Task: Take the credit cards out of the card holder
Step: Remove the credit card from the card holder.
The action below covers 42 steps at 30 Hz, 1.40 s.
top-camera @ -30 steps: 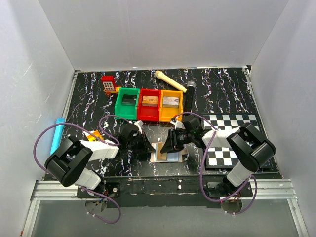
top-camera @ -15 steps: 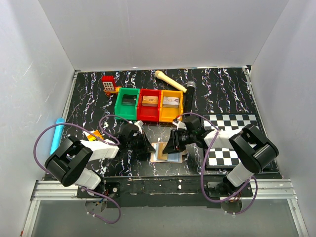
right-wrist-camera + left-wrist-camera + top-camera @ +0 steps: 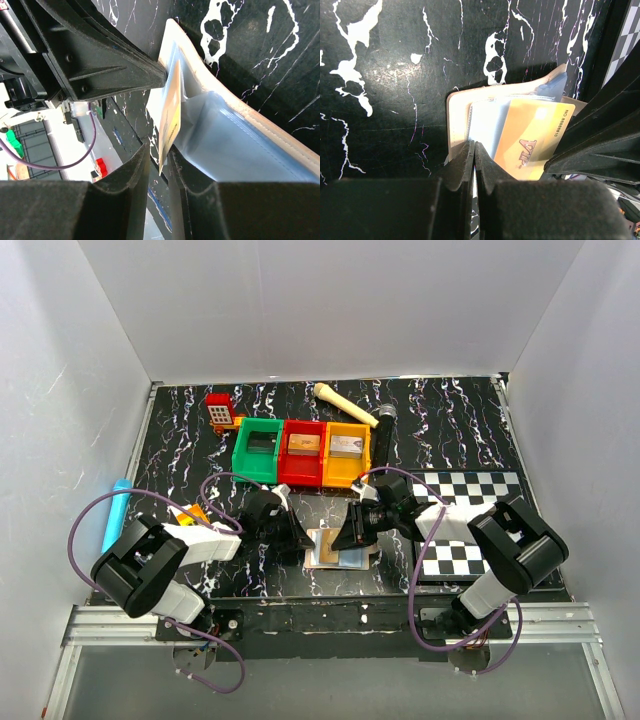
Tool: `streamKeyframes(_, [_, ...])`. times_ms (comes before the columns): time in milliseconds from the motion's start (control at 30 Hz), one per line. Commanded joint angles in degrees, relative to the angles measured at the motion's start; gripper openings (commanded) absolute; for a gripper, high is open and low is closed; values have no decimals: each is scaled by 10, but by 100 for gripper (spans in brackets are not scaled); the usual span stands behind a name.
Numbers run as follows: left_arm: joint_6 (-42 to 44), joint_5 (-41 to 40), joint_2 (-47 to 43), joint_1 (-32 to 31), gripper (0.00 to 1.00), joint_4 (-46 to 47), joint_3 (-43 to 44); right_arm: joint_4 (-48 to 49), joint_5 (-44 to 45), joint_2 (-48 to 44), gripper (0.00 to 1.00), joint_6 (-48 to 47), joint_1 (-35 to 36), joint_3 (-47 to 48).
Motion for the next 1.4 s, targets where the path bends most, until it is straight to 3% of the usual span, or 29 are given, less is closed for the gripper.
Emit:
streamKeyframes(0, [14, -35, 24, 3, 0, -54, -6, 8, -11, -20, 27, -10, -5, -5])
streamKeyframes(133, [15, -34, 26, 3, 0, -55, -6, 5, -11, -22, 27, -12, -7, -5])
streamKeyframes(367, [16, -34, 30, 4, 0, -56, -2, -4, -13, -29, 18, -19, -12, -3])
streamKeyframes(600, [16, -33, 31, 4, 0, -57, -2, -5, -16, -30, 1, -20, -17, -7])
streamKeyframes(833, [14, -33, 30, 5, 0, -52, -6, 2, -25, -30, 1, -19, -24, -13])
streamKeyframes(1033, [20, -25, 25, 5, 0, -45, -6, 33, -35, -19, 22, 0, -24, -15])
streamKeyframes(1367, [18, -20, 19, 5, 0, -35, -13, 38, -36, -4, 24, 8, -24, -10])
